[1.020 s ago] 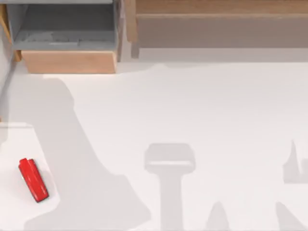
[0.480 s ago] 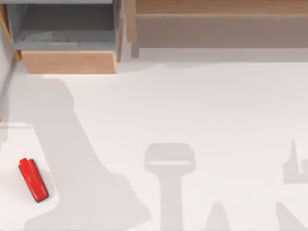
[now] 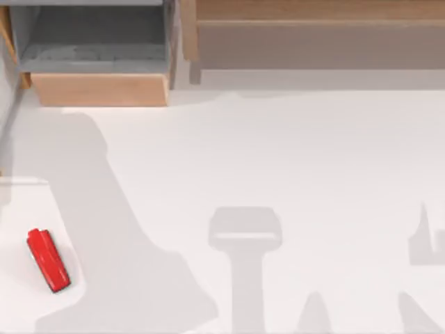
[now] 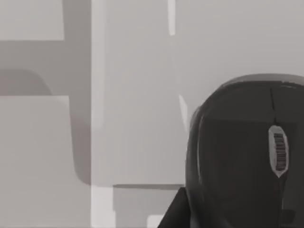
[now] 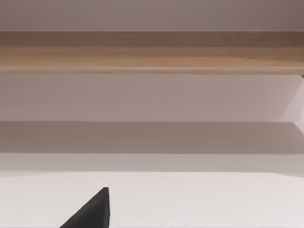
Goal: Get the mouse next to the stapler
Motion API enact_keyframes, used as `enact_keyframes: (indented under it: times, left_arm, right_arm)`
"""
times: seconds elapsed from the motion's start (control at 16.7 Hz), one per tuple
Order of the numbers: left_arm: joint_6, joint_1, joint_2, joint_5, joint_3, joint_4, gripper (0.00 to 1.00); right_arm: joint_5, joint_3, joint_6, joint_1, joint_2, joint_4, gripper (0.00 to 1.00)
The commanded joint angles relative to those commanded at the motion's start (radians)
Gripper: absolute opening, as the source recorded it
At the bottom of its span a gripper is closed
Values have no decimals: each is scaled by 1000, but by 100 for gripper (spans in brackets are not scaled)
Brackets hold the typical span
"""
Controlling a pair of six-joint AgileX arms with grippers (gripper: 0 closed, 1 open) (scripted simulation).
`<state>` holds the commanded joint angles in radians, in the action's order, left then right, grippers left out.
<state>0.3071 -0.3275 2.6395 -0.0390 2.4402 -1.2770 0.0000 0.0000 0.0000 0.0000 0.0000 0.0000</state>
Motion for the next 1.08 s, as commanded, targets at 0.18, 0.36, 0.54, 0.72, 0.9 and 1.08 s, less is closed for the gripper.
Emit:
enact_keyframes:
  times: [0.18, 0.36, 0.54, 0.72, 0.9, 1.08]
  left_arm:
    - [0, 0, 0, 0, 0, 0, 0]
    - [2, -3, -1, 0, 0, 0, 0]
    - [-18, -9, -44, -1, -3, -10, 0]
    - [-63, -10, -131, -1, -49, -12, 0]
    - [-122, 11, -246, 2, -124, 12, 0]
    - [-193, 62, -369, 6, -228, 53, 0]
  right_arm:
    - [0, 0, 0, 0, 0, 0, 100]
    - [0, 0, 0, 0, 0, 0, 100]
    - [0, 0, 0, 0, 0, 0, 100]
    - [0, 0, 0, 0, 0, 0, 100]
    - [0, 0, 0, 0, 0, 0, 100]
    - [0, 0, 0, 0, 0, 0, 100]
